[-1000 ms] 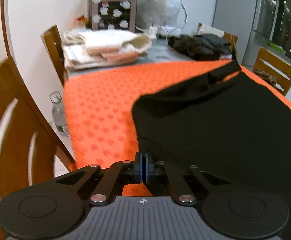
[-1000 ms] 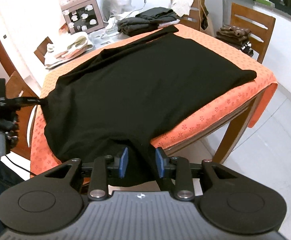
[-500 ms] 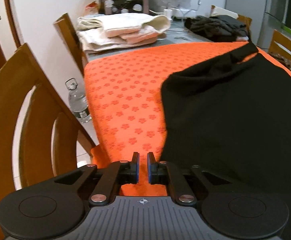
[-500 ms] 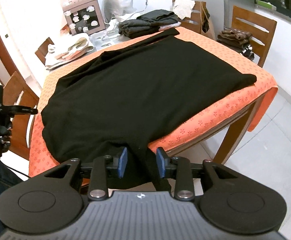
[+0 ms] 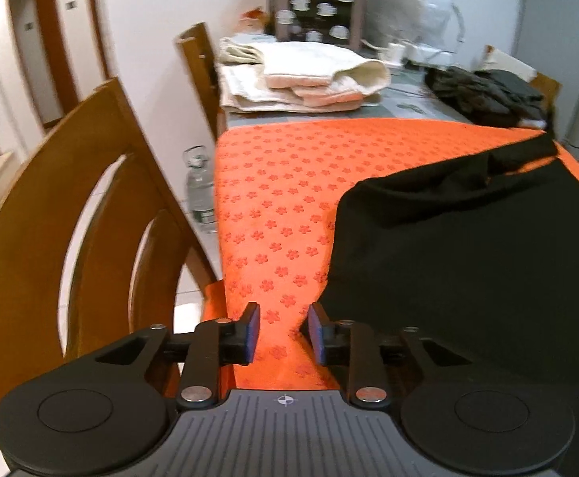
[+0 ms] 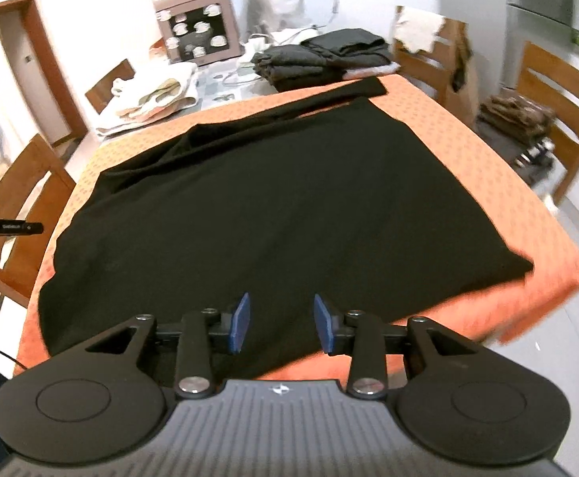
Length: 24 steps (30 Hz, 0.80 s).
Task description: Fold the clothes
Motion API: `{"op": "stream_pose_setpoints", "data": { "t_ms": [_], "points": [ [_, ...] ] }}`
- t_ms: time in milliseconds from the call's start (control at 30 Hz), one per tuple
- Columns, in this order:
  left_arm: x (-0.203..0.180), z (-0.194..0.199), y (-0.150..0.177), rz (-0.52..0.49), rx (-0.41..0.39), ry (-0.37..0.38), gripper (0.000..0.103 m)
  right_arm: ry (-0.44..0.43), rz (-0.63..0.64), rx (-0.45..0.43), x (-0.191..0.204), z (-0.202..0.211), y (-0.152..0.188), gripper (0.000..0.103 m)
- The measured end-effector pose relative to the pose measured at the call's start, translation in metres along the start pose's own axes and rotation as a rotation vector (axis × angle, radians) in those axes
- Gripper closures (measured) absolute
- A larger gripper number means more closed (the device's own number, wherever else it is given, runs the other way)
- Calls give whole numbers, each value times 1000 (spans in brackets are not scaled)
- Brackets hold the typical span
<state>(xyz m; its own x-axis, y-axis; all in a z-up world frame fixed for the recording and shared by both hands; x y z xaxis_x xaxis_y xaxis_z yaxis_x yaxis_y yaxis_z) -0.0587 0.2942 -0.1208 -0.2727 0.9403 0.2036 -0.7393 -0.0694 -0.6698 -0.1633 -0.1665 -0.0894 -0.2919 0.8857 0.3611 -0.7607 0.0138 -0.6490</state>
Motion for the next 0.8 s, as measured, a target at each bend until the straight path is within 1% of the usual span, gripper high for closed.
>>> {"op": "stream_pose_setpoints", "data": {
  "t_ms": [33,133,233,367,600,700,800],
  "points": [
    [-4,6,0,15,-2,-21,66,-20,29,11,-12,-2,-11,62],
    [-15,22,-2,68,-16,-76,55,-77,91,46,-48,-11,-41,62],
    [-27,36,-4,104,-15,-129,54,-107,140,84,-79,-19,-70,62],
    [-40,50,-8,112,-28,-173,49,-141,185,111,-115,-29,-111,62],
    [-55,51,-25,123,-38,-188,48,-155,187,111,-158,-59,-179,62],
    [-61,42,-36,114,-52,-172,46,-148,207,123,-164,-79,-203,62],
    [-67,24,-49,89,-54,-149,45,-141,242,144,-163,-103,-226,62]
  ]
}}
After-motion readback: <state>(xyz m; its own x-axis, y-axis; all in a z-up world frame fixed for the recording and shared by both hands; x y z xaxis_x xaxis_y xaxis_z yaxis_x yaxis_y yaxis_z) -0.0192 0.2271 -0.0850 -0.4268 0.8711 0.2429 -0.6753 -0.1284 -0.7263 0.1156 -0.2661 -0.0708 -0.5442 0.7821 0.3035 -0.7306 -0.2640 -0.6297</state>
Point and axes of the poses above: each gripper's, at about its wrist camera, not at the fingertips, and z roughly against the way its jaws point, x to its left, y to its underside, the point moved 4 cm from there along -z, roughly the way its jaws point, and after that the axes turned 14 degrees about -y, right-handed, at the moved point
